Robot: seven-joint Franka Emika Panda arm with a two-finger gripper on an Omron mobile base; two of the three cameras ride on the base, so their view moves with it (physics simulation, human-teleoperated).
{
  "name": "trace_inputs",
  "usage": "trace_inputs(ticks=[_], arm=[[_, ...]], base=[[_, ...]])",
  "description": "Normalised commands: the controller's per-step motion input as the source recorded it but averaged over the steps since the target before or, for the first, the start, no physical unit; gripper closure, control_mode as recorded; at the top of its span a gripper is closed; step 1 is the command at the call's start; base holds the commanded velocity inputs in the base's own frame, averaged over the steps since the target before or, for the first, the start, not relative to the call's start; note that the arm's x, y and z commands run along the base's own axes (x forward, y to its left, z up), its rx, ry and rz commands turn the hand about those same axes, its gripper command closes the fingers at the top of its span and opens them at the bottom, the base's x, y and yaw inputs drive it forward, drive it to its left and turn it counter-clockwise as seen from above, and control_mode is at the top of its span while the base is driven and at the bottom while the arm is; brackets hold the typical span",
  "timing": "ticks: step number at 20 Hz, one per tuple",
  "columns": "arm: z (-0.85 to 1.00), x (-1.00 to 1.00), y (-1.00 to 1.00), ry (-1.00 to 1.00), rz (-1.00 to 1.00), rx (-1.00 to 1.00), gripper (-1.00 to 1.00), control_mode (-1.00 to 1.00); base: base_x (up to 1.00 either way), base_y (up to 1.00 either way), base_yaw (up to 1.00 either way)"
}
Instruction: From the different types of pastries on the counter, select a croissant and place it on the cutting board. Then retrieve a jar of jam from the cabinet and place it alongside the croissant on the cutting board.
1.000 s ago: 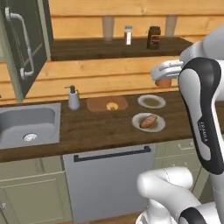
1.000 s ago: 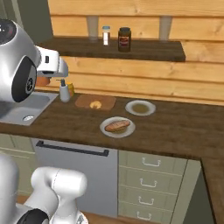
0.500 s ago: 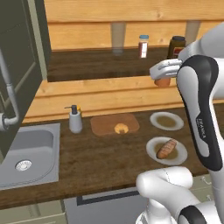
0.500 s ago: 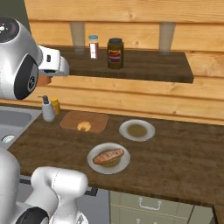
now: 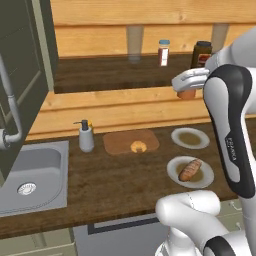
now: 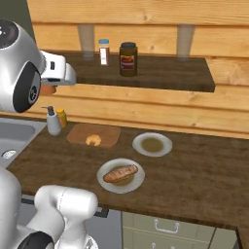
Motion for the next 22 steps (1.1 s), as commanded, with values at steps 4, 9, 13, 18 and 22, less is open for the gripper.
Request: trace_inputs(ticks=[4, 9, 13, 18, 22], arm=[[0.0, 0.0, 0.0, 0.0, 0.0, 0.0, 1.0, 1.0], [-0.3, -0.28, 0.02, 0.1, 0.0, 0.01, 1.0, -1.0], [-0.56, -0.9, 0.04, 0.09, 0.0, 0.0, 1.0, -1.0], [-0.65, -0.41, 0.22, 0.13, 0.0, 0.0, 1.0, -1.0], [-0.68, 0.09, 0.04, 0.08, 0.09, 0.0, 1.0, -1.0]], base=[[0.62, 0.02, 0.0], [0.0, 0.0, 0.0], [0.0, 0.0, 0.0], [0.0, 0.0, 0.0], [0.0, 0.0, 0.0]])
